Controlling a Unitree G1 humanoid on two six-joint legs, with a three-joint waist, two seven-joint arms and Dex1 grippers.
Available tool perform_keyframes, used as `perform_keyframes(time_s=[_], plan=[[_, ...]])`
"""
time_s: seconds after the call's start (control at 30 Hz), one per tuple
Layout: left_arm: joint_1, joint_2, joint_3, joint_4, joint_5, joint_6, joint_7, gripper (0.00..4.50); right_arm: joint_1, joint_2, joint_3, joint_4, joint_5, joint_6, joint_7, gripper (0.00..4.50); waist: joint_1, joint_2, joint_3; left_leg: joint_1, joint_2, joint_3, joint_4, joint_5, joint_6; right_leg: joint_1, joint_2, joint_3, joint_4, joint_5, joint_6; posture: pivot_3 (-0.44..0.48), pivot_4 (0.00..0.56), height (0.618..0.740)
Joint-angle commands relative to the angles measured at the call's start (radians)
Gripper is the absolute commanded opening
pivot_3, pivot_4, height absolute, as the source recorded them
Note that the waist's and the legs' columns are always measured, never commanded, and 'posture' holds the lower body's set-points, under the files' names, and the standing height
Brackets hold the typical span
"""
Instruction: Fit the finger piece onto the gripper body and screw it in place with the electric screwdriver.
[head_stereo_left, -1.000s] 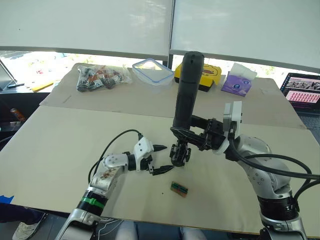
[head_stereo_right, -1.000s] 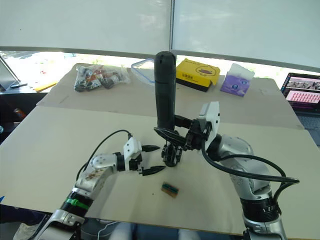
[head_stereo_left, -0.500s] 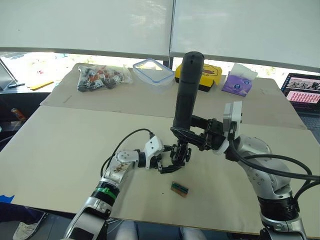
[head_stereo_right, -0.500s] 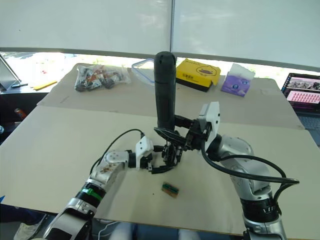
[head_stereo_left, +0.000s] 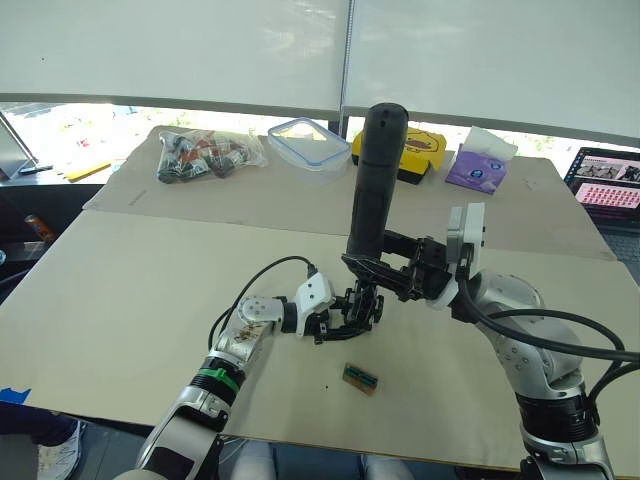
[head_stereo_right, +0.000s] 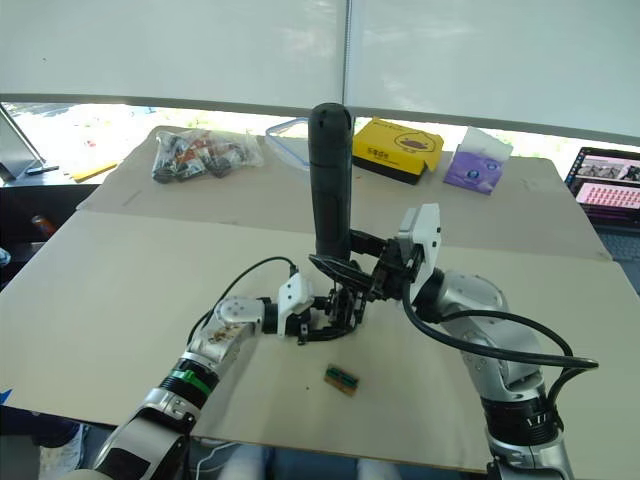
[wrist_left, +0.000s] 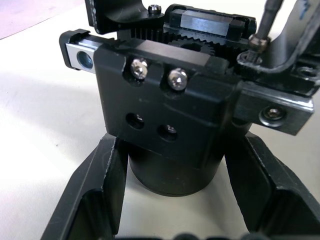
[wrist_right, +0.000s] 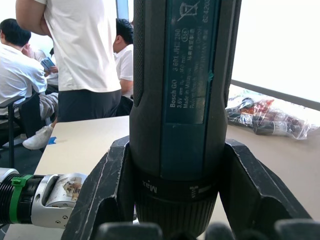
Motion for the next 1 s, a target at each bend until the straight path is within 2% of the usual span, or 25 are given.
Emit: perform_keyframes(time_s=[0.03,0.23,0.33,1.0], plan=[[0.009,-0.006,-0.019,0.000,0.016,-0.019,-0.005,2.69,0.011,-0.004,-0.004,-0.033,-0.008,-0.022,0.001,1.92,0.000,0.000,0.000,0.000,0.000,0.000,0.000,0.000,0.000,0.000,0.000,0.000,0.000,0.000,0.000,0.000,0.150,0.740],[0.022,-0.005,-0.015,-0.004,0.014,-0.014,0.001,2.69,0.028,0.006,0.011,-0.013,-0.031,-0.044,0.005,1.92,0.000,0.000,0.000,0.000,0.000,0.000,0.000,0.000,0.000,0.000,0.000,0.000,0.000,0.000,0.000,0.000,0.150,0.740],[0.023,-0.005,-0.017,-0.004,0.016,-0.010,0.006,2.33,0.042,0.002,0.027,-0.003,-0.055,-0.062,0.020,1.92,0.000,0.000,0.000,0.000,0.000,0.000,0.000,0.000,0.000,0.001,0.000,0.000,0.000,0.000,0.000,0.000,0.150,0.740],[0.017,-0.004,-0.023,-0.002,0.020,-0.012,0.003,2.33,0.063,-0.024,0.122,0.089,-0.119,0.040,-0.053,1.92,-0.001,-0.001,-0.008,0.003,0.000,0.000,0.000,0.000,0.000,0.003,0.000,0.000,-0.001,-0.001,-0.001,0.000,0.150,0.740]])
